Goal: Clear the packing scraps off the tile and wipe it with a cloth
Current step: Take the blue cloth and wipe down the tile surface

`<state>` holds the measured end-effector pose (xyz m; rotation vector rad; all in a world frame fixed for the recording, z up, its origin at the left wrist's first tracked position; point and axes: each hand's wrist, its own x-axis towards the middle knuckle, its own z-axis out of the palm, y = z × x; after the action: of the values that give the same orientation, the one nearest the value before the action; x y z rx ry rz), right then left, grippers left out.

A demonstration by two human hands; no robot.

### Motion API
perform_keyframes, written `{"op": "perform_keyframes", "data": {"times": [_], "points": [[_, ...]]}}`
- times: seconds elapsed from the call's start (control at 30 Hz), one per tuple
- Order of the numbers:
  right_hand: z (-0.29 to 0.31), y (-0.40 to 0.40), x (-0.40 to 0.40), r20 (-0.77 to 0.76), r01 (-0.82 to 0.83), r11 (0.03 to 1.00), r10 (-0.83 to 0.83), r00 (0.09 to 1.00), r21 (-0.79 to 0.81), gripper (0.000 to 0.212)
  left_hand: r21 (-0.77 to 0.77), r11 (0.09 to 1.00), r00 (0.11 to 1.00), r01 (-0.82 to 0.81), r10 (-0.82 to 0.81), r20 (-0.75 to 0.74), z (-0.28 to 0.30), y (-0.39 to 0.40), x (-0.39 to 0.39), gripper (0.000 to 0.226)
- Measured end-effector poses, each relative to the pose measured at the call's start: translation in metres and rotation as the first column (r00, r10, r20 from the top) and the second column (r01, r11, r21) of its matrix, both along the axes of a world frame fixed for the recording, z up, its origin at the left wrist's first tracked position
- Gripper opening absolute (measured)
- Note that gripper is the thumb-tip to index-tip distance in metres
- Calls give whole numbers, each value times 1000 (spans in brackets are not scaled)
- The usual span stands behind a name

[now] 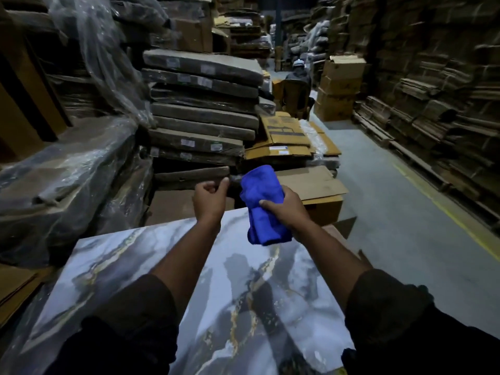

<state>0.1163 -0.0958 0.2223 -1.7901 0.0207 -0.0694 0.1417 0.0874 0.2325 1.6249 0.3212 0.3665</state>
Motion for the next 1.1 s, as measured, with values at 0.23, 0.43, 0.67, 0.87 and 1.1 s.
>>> {"op": "perform_keyframes", "data": {"times": [0.23,0.43,0.67,0.87,1.1], "points": [[-15,-18,1,-155,18,936,40,987,351,26,-635,597,702,489,-702,-119,-26,-75,-2,50],[-45,-62,-13,-241,266,941,-214,947,210,64,-787,515,688,340,-707,-166,-60,-118,3,48],[-90,-128,-26,-355,224,822,-29,934,523,36,-690,651,739,315,-625,-253,-98,-191,18,52],[-136,-222,10,-394,380,860,-237,888,340,37,-571,752,733,330,-585,-347,-139,-274,47,28],[-210,-332,76,-557,335,907,-147,817,253,47,-429,829,699,359,-543,-464,-201,-386,73,36]]}}
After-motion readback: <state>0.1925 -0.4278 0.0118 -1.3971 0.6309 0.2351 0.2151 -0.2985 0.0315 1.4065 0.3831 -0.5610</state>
